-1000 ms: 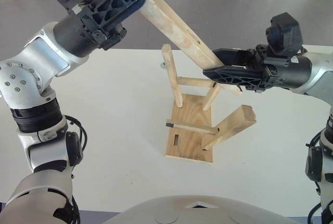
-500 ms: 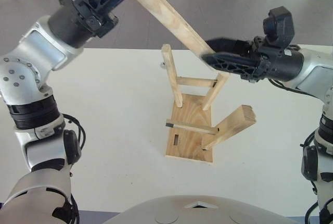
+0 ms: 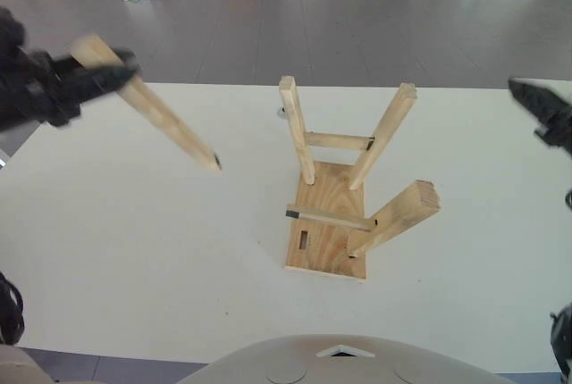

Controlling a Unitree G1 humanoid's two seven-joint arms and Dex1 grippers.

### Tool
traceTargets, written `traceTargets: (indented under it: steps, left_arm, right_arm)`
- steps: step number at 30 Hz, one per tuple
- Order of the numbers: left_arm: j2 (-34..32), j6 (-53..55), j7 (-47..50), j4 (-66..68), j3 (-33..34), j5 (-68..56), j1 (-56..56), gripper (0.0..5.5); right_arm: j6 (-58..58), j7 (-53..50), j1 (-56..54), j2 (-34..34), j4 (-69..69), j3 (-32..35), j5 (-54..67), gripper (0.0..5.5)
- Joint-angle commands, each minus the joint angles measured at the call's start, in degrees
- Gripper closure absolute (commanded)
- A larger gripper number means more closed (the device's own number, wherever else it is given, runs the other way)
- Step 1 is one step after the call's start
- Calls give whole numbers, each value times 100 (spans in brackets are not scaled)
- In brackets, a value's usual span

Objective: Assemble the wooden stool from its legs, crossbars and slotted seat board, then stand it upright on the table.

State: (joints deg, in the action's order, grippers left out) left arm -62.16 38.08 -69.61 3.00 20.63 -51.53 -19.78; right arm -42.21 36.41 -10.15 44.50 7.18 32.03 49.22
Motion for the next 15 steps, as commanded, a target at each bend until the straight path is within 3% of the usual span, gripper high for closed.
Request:
traceTargets:
  steps: [1,5,15]
  left_arm:
    - [489,-798,-295,-827,-73,412,757,340]
    - [662,-869,-874,-985,-259,173,426,340]
    - [1493,-726,-579,-2132,-744,-15,1005,340]
  right_arm:
    - [-18,-244,1176,-1065,-712,-921,-370,256]
    - [194,-725,2141,-1926,-1342,-1684,-910,256]
    - [265,-1128,2097,-2628,-1820,-2552,-1277,256]
